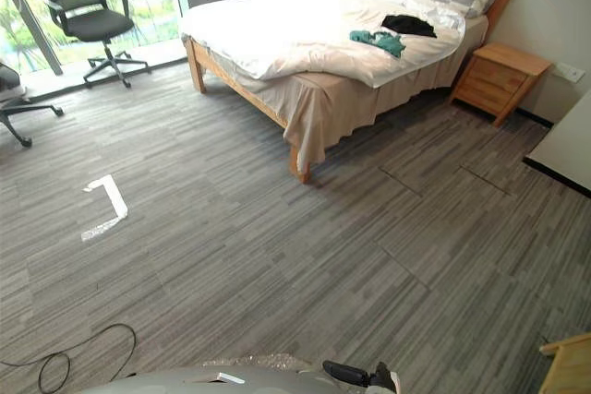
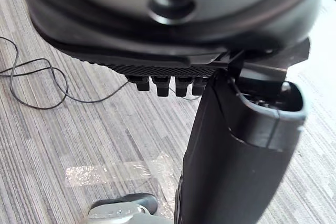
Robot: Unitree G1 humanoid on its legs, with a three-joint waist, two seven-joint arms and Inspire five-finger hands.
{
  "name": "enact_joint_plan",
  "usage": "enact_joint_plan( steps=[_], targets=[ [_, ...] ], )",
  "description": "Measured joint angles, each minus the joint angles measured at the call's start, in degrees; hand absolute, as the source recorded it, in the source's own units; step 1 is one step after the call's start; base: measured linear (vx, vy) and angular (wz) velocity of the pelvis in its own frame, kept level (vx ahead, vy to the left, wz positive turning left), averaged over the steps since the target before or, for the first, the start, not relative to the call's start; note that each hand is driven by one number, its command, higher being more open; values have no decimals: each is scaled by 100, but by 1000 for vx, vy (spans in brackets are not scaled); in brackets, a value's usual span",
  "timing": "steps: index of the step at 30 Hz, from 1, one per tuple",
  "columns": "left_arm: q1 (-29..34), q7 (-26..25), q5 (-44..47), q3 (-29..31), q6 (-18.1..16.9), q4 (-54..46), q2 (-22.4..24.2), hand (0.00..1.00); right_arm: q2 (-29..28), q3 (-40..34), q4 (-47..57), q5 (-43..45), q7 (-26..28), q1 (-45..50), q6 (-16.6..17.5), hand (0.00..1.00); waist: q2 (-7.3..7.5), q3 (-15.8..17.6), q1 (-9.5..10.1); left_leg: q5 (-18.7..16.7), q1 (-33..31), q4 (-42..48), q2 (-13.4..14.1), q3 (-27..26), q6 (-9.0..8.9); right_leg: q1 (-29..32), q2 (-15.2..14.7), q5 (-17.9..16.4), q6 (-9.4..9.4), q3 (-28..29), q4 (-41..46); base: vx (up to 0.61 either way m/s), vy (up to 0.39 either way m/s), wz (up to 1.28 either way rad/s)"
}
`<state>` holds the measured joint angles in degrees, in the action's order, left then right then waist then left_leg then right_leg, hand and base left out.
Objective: Tidy up the quilt and then pick up the clothes from the bed and put them into the laundry hamper
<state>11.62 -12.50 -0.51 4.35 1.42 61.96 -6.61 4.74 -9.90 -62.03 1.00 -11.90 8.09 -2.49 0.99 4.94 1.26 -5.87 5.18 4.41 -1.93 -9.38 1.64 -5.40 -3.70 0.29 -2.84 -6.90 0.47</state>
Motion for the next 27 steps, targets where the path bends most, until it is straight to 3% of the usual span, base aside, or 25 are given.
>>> enact_joint_plan(
  steps=[6,19,21,23,24,25,27],
  targets=[
    [-34,60,-7,-6,-9,130,-9,100,-6,-87,-132,-21,7,-4,2,100,-11,49,-2,361,625,-833,-128,72,46,-377,-38,55,11,-150,-276,108,46,7],
    [-269,86,-473,-167,-10,161,-66,100,-7,-86,-104,-71,17,-66,-5,100,62,310,-35,343,472,-949,-119,-231,-20,-111,-2,120,-91,90,-452,-39,-14,-12],
    [-352,83,-471,-169,-7,158,-67,100,6,-99,-96,-70,18,-113,-5,100,49,339,-79,344,322,-925,-102,-275,-19,208,-5,35,-12,109,-123,-22,-9,-10],
    [-500,32,-466,-176,7,160,-189,100,-66,-225,-15,-59,19,-264,9,100,101,558,-174,303,264,-846,-86,-416,-40,735,-59,-406,24,165,879,30,-15,-22],
    [-518,30,-466,-184,9,160,-218,100,-89,-249,2,-57,20,-278,15,100,128,589,-170,287,258,-820,-85,-446,-42,800,-72,-447,30,153,987,22,-42,-40],
    [-626,12,-463,-286,12,162,-314,100,-184,-365,53,-55,15,-348,49,100,230,734,-167,203,222,-674,-41,-563,-47,1170,-199,-684,-1,-213,1624,1,-51,-46],
    [-723,-24,-477,-299,31,166,-420,100,-282,-572,101,-48,-14,-382,65,100,299,831,-185,118,226,-564,43,-677,-104,1529,-503,-843,202,-1067,2356,37,-55,-41]
  ],
)
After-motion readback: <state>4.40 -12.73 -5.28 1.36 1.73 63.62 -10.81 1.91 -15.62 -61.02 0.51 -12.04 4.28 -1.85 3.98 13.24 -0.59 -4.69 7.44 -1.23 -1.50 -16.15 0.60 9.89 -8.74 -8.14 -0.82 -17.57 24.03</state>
